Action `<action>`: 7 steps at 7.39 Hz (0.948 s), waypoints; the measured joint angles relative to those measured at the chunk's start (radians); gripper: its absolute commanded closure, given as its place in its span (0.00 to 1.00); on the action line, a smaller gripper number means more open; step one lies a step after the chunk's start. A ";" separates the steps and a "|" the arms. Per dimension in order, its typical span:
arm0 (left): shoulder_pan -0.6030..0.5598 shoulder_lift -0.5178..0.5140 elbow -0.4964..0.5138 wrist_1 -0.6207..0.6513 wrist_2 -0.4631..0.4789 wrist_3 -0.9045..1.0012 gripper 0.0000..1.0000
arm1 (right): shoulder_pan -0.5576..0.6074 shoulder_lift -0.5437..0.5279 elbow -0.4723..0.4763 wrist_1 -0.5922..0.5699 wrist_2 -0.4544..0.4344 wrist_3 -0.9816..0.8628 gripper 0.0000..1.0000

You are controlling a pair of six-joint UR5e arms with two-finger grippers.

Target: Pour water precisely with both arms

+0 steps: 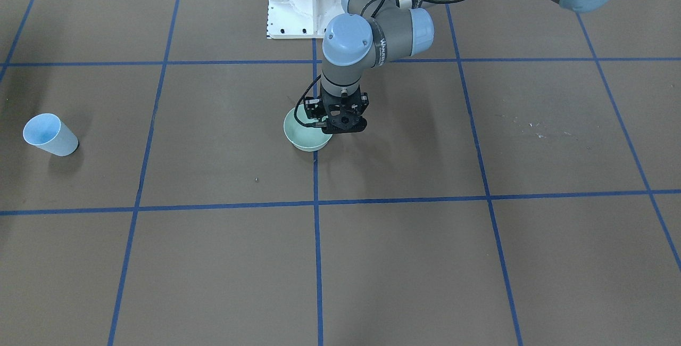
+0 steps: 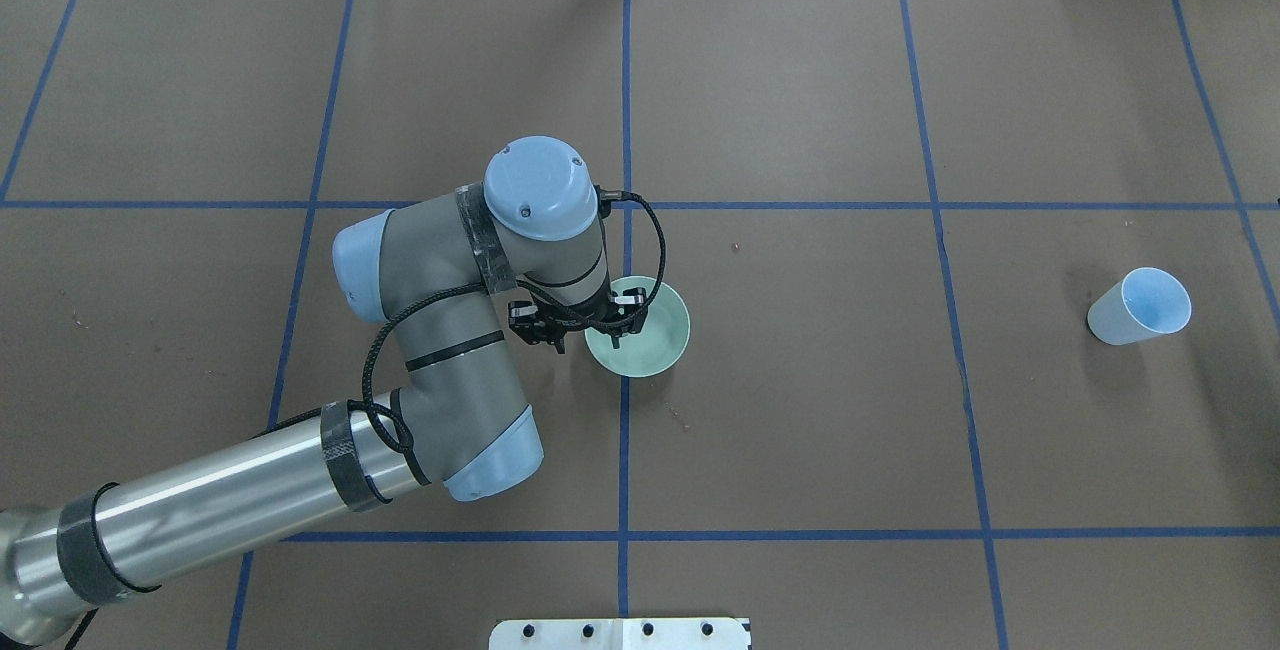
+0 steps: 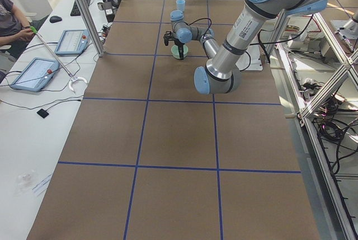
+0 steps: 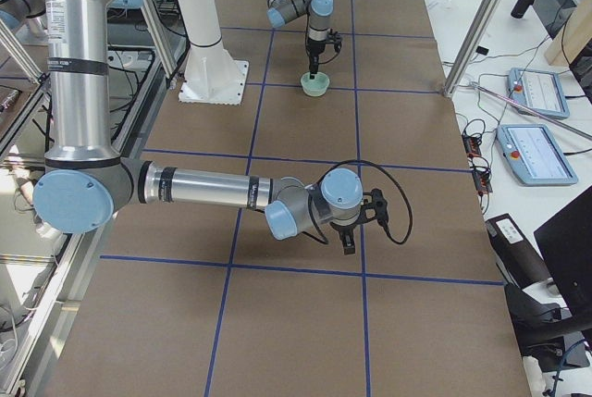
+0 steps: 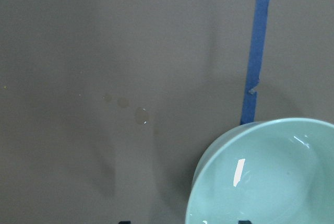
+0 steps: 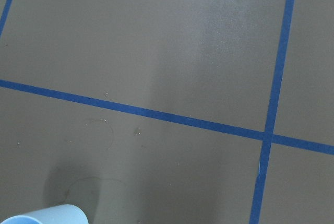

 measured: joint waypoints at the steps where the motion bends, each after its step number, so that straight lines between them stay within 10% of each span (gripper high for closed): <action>1: 0.000 -0.001 0.002 -0.001 0.000 0.000 0.81 | 0.000 -0.002 0.000 0.001 0.000 0.000 0.01; 2: 0.000 -0.001 0.002 -0.001 0.000 0.000 1.00 | 0.001 -0.006 0.003 0.001 -0.001 0.000 0.01; 7: -0.007 -0.002 -0.019 0.000 -0.003 -0.012 1.00 | 0.000 -0.035 0.034 0.000 -0.002 -0.002 0.01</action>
